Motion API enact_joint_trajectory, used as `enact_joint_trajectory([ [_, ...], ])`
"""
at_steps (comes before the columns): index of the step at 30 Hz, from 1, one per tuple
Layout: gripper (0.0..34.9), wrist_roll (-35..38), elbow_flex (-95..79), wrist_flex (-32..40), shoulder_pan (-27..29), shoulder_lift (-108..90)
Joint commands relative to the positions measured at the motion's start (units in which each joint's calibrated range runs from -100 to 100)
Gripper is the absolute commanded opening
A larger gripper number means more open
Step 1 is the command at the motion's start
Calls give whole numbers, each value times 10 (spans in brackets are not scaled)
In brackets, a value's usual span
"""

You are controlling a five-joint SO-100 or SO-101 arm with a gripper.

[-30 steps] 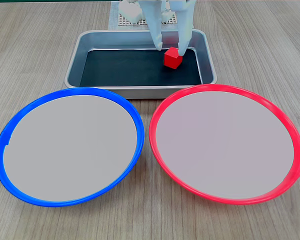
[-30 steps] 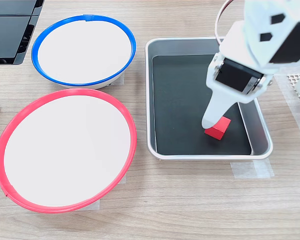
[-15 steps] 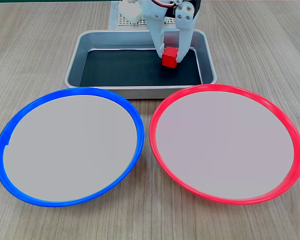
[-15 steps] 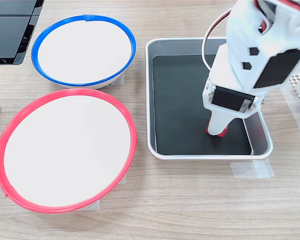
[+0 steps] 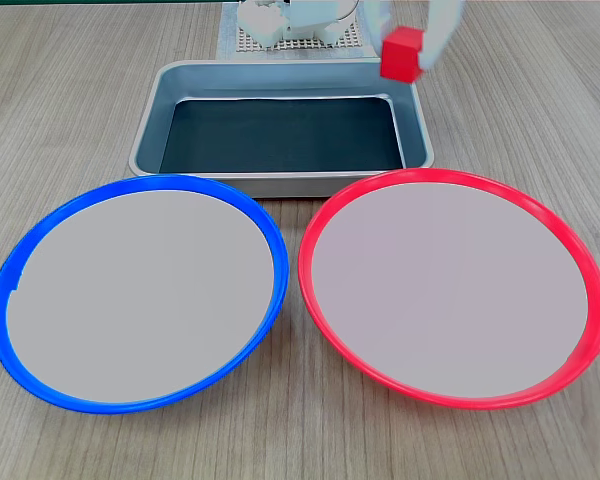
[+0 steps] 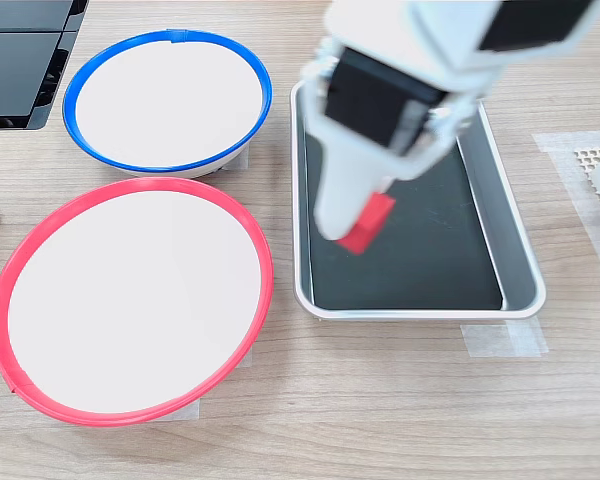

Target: Move a red block from tray to red dish

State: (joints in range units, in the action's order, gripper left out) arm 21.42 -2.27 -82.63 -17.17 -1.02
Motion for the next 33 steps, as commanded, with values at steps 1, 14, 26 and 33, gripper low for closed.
enact_joint_trajectory([
  [1, 1, -60, 73, 86, 4, 55],
  [14, 51, -71, -28, 443, 51, 154],
  [26, 69, -120, -346, 750, 93, -30],
  [33, 1, -234, -656, 875, 150, -301],
])
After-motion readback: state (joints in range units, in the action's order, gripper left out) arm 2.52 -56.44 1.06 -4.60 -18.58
